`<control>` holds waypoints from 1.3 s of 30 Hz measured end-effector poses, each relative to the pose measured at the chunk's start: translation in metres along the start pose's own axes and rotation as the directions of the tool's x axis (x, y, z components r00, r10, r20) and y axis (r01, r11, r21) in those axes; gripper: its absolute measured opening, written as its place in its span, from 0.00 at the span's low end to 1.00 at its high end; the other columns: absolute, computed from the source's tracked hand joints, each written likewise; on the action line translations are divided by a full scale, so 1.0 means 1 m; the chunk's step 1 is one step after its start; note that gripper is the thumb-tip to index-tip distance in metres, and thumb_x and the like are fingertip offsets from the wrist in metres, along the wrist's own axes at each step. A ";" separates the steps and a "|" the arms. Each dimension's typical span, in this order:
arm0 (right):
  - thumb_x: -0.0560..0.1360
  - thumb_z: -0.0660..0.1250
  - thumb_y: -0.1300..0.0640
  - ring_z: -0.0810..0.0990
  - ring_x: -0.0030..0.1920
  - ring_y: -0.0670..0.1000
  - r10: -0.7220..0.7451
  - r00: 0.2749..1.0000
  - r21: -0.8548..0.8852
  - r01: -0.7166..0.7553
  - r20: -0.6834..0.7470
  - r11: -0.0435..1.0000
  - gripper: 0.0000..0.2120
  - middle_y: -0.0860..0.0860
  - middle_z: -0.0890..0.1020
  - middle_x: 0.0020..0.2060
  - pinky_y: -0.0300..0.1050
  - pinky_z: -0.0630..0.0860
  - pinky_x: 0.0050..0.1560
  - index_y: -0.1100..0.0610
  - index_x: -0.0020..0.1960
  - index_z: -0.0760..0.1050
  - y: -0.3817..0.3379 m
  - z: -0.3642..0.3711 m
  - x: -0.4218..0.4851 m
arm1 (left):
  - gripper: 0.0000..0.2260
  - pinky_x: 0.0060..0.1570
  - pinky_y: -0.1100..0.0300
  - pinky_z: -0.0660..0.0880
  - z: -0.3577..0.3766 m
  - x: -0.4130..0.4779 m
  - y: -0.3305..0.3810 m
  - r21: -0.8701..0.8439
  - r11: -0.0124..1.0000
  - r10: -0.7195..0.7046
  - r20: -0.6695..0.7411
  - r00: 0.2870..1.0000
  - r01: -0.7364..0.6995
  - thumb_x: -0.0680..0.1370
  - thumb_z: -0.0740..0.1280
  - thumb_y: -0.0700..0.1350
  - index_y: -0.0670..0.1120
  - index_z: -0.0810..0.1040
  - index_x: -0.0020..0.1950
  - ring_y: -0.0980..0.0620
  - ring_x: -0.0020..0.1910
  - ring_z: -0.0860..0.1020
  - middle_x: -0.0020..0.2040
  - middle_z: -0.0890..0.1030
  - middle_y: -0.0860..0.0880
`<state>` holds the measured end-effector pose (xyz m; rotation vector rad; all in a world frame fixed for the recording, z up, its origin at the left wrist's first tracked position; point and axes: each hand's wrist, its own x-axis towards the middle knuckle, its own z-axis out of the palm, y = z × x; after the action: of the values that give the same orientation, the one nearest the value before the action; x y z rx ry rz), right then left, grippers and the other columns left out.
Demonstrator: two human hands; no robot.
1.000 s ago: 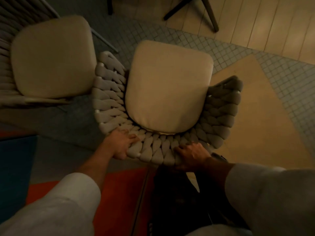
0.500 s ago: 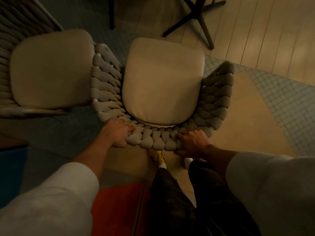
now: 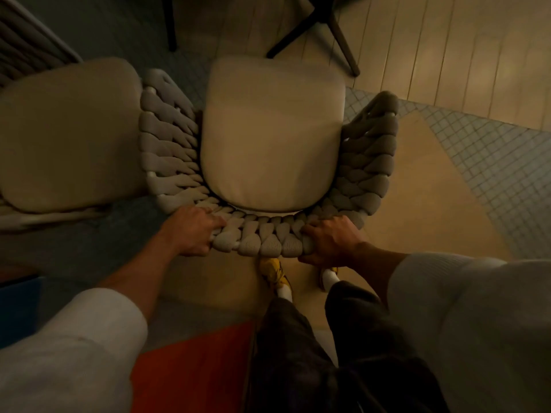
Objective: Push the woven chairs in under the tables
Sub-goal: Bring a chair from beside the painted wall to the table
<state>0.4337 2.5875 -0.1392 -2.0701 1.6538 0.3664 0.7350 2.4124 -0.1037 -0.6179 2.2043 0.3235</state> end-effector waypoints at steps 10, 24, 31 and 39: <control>0.65 0.50 0.19 0.84 0.51 0.53 0.060 0.996 0.032 -0.058 -0.065 0.998 0.41 0.45 0.84 0.54 0.45 0.76 0.46 0.43 0.64 0.78 0.024 -0.016 0.032 | 0.32 0.45 0.58 0.72 -0.045 0.030 -0.032 0.098 0.995 0.037 -0.027 0.999 -0.034 0.65 0.63 0.59 0.64 0.72 0.71 0.49 0.55 0.82 0.62 0.81 0.53; 0.67 0.54 0.19 0.84 0.45 0.53 0.088 0.989 0.004 -0.088 -0.117 0.996 0.37 0.45 0.84 0.51 0.43 0.65 0.39 0.43 0.62 0.79 0.053 -0.048 0.065 | 0.34 0.50 0.56 0.76 -0.085 0.075 -0.068 0.116 0.990 0.098 -0.102 0.990 -0.086 0.64 0.61 0.61 0.64 0.71 0.72 0.49 0.57 0.82 0.63 0.82 0.53; 0.69 0.61 0.21 0.83 0.45 0.53 0.110 0.987 -0.009 -0.112 -0.114 0.994 0.33 0.45 0.84 0.51 0.43 0.65 0.40 0.43 0.62 0.79 0.066 -0.067 0.077 | 0.32 0.49 0.56 0.77 -0.101 0.091 -0.080 0.126 0.988 0.107 -0.147 0.983 -0.088 0.65 0.61 0.62 0.65 0.72 0.71 0.50 0.55 0.82 0.60 0.83 0.54; 0.69 0.59 0.20 0.82 0.43 0.52 0.123 0.988 0.000 -0.123 -0.093 0.992 0.33 0.44 0.83 0.50 0.43 0.66 0.39 0.42 0.60 0.79 0.082 -0.079 0.093 | 0.31 0.47 0.57 0.74 -0.121 0.104 -0.092 0.125 0.988 0.111 -0.161 0.981 -0.091 0.66 0.62 0.62 0.64 0.73 0.71 0.51 0.55 0.82 0.60 0.83 0.55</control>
<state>0.3704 2.4548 -0.1320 -2.0226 1.8428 0.3198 0.6482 2.2496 -0.1082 -0.4850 2.4025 0.1975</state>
